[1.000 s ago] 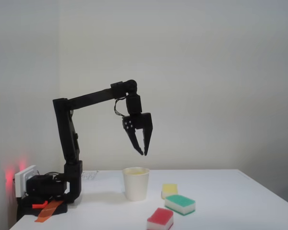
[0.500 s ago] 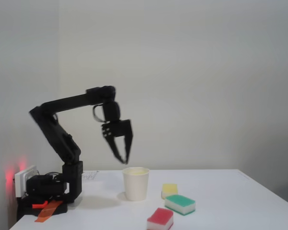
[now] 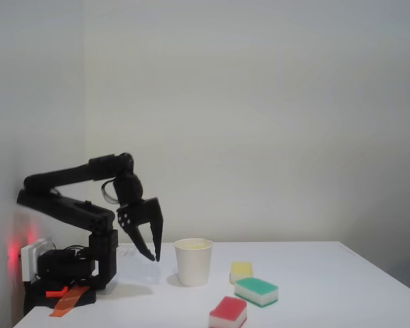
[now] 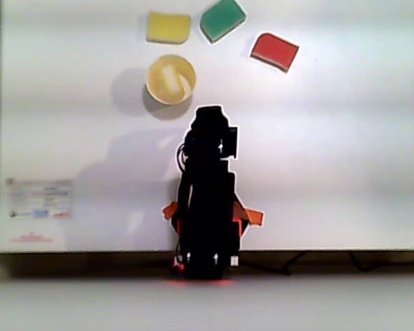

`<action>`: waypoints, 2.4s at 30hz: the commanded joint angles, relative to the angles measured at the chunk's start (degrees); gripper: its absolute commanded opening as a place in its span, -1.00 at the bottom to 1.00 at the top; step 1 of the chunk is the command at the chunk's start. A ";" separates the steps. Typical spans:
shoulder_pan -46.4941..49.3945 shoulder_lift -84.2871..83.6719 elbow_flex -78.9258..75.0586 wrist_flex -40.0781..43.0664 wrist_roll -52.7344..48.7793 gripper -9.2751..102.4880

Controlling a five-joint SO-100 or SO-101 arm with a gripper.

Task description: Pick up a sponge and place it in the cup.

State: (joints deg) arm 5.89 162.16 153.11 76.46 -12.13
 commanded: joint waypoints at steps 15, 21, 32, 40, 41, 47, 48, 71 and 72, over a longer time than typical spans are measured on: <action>1.23 24.87 23.99 -2.29 -1.67 -0.83; 2.20 25.05 23.91 1.23 -1.93 -0.84; 1.23 23.73 23.99 2.11 0.26 -0.83; 1.32 25.05 23.99 2.64 0.44 -0.83; 1.32 25.05 23.99 2.72 0.44 -0.83; 1.32 25.05 23.99 2.72 0.44 -0.83; 1.32 25.05 23.99 2.72 0.44 -0.83; 1.32 25.05 23.99 2.72 0.44 -0.83; 1.32 25.05 23.99 2.72 0.44 -0.83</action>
State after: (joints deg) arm 7.03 187.21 177.01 74.97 -10.90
